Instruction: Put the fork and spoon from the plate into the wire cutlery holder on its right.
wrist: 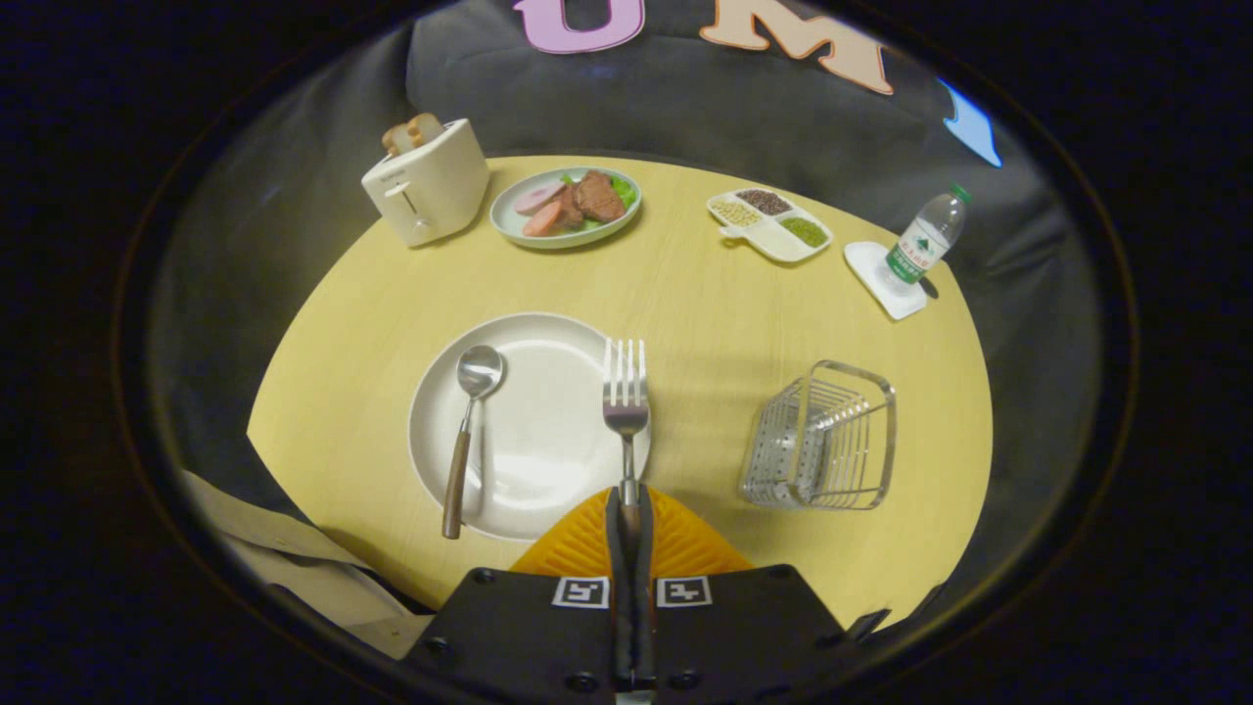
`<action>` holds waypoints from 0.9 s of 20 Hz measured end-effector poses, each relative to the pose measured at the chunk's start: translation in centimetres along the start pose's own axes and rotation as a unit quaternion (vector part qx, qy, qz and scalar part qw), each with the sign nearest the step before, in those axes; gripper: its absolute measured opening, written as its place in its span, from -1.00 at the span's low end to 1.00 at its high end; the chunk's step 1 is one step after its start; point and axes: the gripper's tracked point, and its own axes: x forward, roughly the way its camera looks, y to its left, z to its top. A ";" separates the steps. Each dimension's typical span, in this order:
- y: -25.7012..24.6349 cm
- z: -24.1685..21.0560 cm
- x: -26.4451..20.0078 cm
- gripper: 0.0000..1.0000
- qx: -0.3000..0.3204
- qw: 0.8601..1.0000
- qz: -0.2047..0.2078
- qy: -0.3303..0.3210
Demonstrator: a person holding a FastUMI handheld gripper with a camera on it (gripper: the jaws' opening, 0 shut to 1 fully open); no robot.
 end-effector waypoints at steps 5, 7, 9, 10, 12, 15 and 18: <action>-4.4 1.1 -1.9 -0.93 0.005 0.999 -0.032 -0.007; -6.3 1.3 -2.5 -0.93 0.019 0.999 -0.046 -0.008; -7.9 1.1 -2.9 -0.93 0.031 0.998 -0.058 -0.005; -8.7 1.0 -3.1 -0.93 0.036 0.997 -0.063 -0.002; -10.4 0.1 -3.1 -0.91 0.045 0.996 -0.074 0.012; -11.5 -1.0 -2.9 -0.90 0.061 0.995 -0.077 0.031; -12.0 -1.4 -2.4 -0.90 0.079 0.994 -0.072 0.038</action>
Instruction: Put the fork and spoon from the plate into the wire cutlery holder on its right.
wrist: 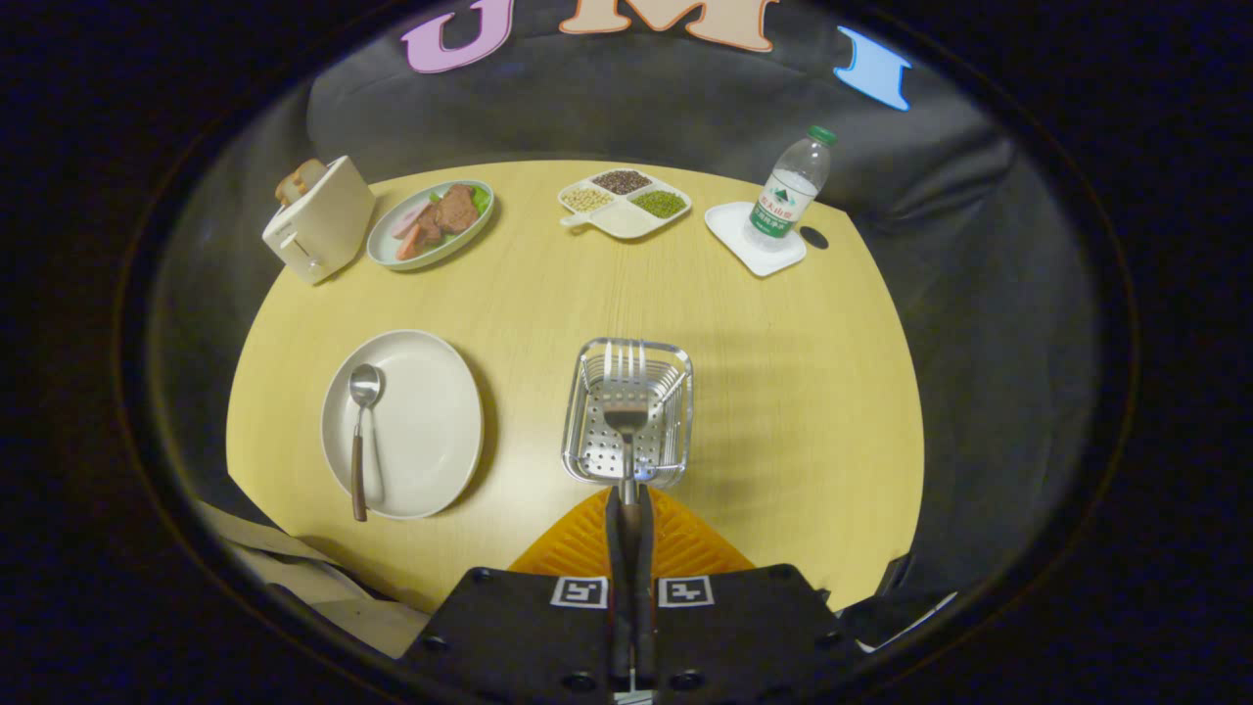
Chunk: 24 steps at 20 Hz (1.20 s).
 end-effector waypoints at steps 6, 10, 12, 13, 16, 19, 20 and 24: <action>-0.5 -0.1 0.4 -0.78 0.001 1.000 -0.001 0.001; -0.8 0.4 0.6 -0.68 0.007 1.000 -0.005 -0.012; -0.7 1.1 0.5 -0.30 0.011 0.999 -0.005 -0.029; -0.4 1.5 0.3 -0.11 0.015 0.999 -0.002 -0.042; 0.6 3.3 -0.3 0.47 0.028 0.995 0.005 -0.094; 1.8 5.1 -1.5 1.00 0.027 0.987 0.007 -0.160; 2.1 5.7 -2.0 1.00 0.020 0.983 0.004 -0.181; 5.6 7.7 -4.1 1.00 -0.011 0.965 0.015 -0.262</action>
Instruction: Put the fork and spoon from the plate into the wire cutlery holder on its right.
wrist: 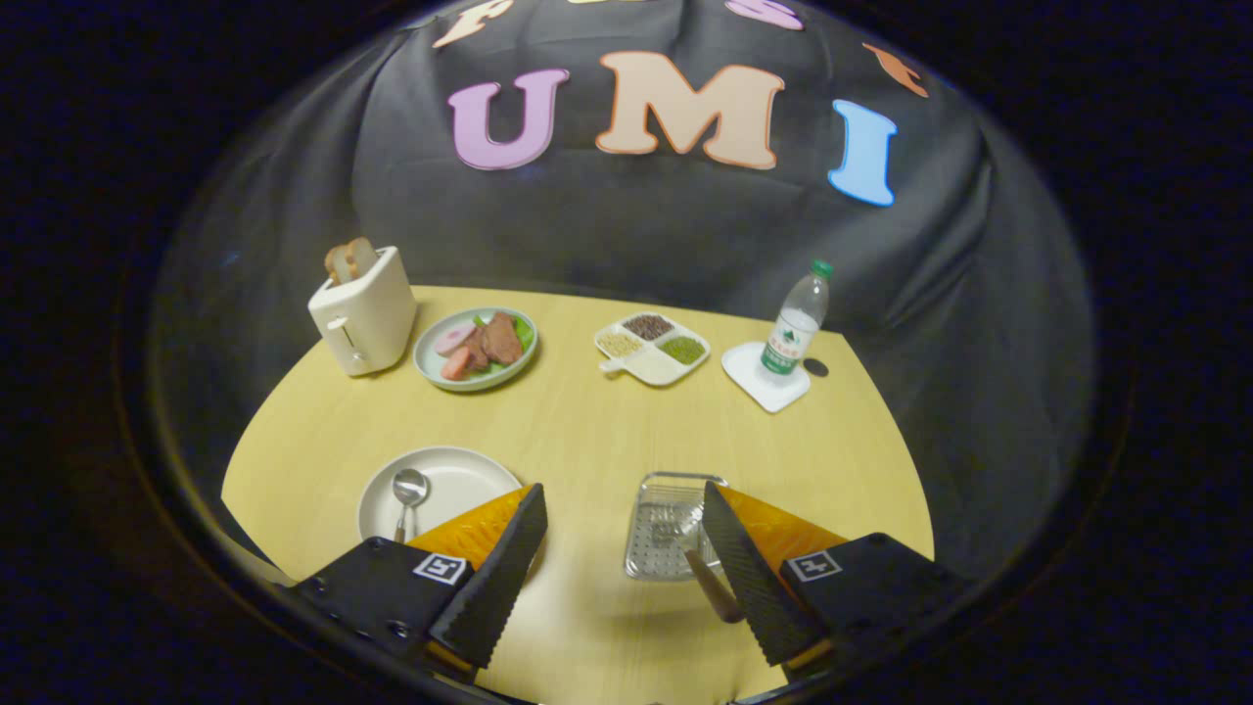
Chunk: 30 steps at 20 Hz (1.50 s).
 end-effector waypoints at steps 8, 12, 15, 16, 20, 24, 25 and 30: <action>8.9 0.1 0.2 1.00 -0.013 0.997 0.068 -0.043; 12.7 -1.6 1.1 1.00 -0.013 0.995 0.097 -0.031; 15.2 -3.3 1.9 1.00 -0.022 0.993 0.113 -0.023; 15.9 -3.8 2.2 1.00 -0.025 0.993 0.115 -0.019; 17.8 -6.2 3.4 1.00 -0.039 0.992 0.122 0.001; 19.1 -8.9 4.5 1.00 -0.065 0.990 0.125 0.031; 19.3 -9.6 4.9 1.00 -0.071 0.989 0.125 0.039; 20.1 -12.6 6.0 0.73 -0.112 0.982 0.128 0.082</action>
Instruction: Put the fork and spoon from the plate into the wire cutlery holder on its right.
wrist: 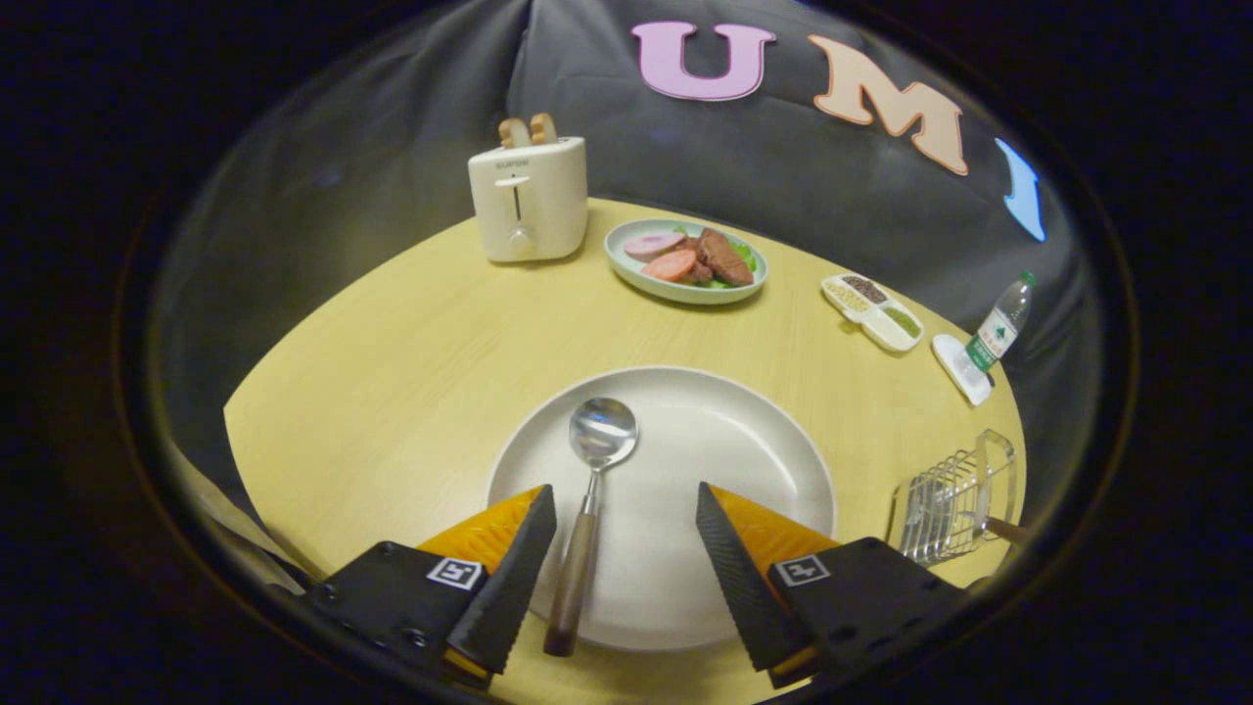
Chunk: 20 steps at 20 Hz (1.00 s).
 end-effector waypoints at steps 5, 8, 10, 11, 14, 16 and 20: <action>0.5 -1.7 0.6 0.23 -0.018 0.999 0.003 0.038; 0.6 -1.8 0.7 -0.17 -0.008 0.999 0.006 0.046; 0.3 -2.1 0.6 -0.47 0.000 0.998 0.008 0.056; 0.5 -2.0 0.5 -0.62 0.003 0.998 0.017 0.060; 0.2 -2.3 0.8 -0.75 0.011 0.997 0.009 0.070; -0.3 -2.3 0.3 -0.88 0.005 0.997 0.006 0.075; -1.9 -2.0 -0.8 -0.88 0.003 0.996 0.000 0.088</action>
